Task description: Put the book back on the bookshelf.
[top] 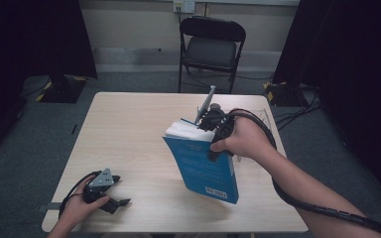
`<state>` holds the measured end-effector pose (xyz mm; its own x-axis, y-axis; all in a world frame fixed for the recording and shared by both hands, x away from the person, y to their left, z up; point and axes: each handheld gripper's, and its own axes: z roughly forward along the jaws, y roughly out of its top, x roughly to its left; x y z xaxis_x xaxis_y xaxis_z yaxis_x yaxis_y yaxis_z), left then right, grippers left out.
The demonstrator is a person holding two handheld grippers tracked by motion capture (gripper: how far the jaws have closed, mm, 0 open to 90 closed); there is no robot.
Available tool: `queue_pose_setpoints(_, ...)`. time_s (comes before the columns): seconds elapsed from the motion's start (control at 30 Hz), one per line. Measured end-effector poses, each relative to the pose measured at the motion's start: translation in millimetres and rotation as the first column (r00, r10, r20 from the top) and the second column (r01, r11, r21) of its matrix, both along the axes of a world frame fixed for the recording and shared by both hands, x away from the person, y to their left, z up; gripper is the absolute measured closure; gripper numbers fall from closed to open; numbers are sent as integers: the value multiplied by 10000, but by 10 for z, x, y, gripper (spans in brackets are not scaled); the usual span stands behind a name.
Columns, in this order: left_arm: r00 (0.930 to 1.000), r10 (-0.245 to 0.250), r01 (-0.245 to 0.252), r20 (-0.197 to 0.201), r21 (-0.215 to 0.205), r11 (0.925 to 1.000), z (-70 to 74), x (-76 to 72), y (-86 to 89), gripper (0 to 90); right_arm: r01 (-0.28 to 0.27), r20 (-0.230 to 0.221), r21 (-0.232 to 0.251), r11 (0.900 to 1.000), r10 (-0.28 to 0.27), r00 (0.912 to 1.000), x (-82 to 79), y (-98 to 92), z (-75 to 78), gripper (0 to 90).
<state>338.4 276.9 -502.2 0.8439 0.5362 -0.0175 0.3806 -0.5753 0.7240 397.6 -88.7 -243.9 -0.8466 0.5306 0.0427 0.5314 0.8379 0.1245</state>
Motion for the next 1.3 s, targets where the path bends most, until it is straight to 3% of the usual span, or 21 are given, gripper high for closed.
queue_pose_setpoints(0.7,10000,24,-24,8,11,10000,0,-2,-1,60,815,-103,-14,9967,-815,9966,-2,-440,106,619)
queue_pose_setpoints(0.97,10000,-1,1,10,17,10000,2,1,3,58,977,44,73,9952,-977,9952,-38,-636,-36,618)
queue_pose_setpoints(1.07,9998,14,-17,200,163,9999,10,6,8,58,1014,140,485,9937,-1022,9947,-80,-734,-50,617)
queue_pose_setpoints(1.17,9997,27,-32,228,191,9998,10,4,8,58,1007,168,571,9933,-1018,9947,-128,-840,-93,615)
queue_pose_setpoints(1.3,9998,42,-46,214,186,9998,10,3,7,57,630,323,525,9966,-648,9974,-221,-980,-147,613)
